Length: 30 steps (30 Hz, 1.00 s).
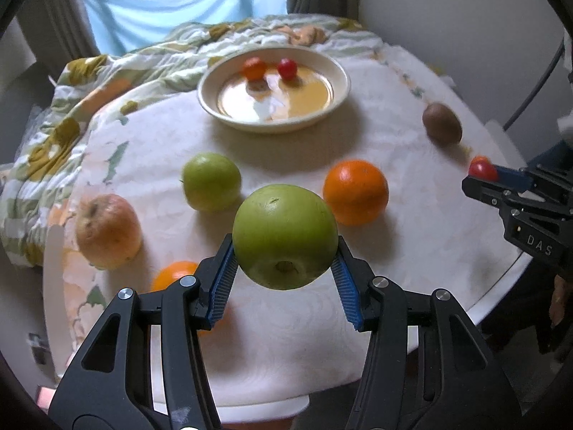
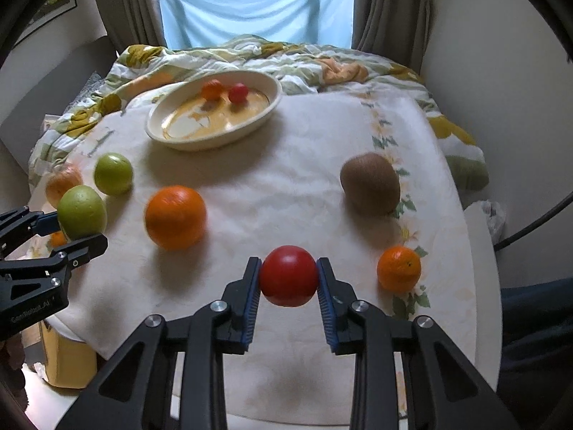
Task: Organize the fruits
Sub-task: 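Carry the green apple and tomato over the white bowl with both grippers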
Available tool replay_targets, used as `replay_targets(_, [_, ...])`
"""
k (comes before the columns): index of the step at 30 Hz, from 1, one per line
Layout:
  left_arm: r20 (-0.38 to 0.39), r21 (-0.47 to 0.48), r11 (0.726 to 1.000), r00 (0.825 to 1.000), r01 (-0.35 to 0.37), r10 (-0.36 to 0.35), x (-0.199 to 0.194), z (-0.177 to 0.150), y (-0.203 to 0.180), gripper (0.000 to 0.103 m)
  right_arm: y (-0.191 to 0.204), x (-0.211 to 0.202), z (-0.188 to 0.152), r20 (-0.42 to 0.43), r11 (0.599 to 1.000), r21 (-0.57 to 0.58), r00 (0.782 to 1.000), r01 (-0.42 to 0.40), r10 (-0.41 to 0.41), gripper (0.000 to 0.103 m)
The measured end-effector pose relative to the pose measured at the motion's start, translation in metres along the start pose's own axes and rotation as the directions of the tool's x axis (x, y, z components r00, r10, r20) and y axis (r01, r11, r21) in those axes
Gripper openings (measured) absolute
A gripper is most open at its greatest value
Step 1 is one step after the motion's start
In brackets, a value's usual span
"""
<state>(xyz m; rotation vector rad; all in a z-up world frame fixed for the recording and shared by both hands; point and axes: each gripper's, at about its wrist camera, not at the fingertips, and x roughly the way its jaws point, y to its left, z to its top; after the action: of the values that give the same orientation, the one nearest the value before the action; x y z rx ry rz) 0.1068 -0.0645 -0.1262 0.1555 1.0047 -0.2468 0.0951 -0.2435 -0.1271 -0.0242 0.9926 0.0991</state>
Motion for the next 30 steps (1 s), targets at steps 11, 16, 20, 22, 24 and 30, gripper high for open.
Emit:
replay_targets(11, [0.123,-0.036,0.999,0.992,0.028,-0.023,-0.048,0.036,0.026,0.058,0.023,-0.046,0.040,0.099,1.000,-0.015,0.995,-0.028,0.029,0.028])
replay_targets(16, [0.141,-0.064,0.997,0.990,0.033,-0.024,-0.044,0.062,0.040,0.058,0.030,-0.047,0.064,0.126,0.998,-0.024,0.991,-0.051,0.053,0.028])
replay_targets(20, [0.136,-0.094,0.994,0.990,0.045,-0.032,-0.030,0.084,0.050,0.058,0.030,-0.037,0.085,0.139,0.997,-0.042,0.988,-0.065,0.070,0.028])
replay_targets(22, [0.129,-0.108,0.993,0.991,0.042,-0.028,-0.019,0.096,0.054,0.058,0.029,-0.028,0.097,0.143,0.996,-0.056,0.986,-0.074,0.081,0.028])
replay_targets(24, [0.116,-0.119,0.992,0.993,0.037,-0.023,-0.007,0.109,0.057,0.058,0.027,-0.015,0.111,0.137,0.994,-0.070,0.986,-0.087,0.096,0.028])
replay_targets(30, [0.056,-0.142,0.989,0.998,0.030,-0.022,0.041,0.146,0.065,0.058,0.019,0.024,0.141,0.106,0.988,-0.092,0.986,-0.120,0.130,0.028])
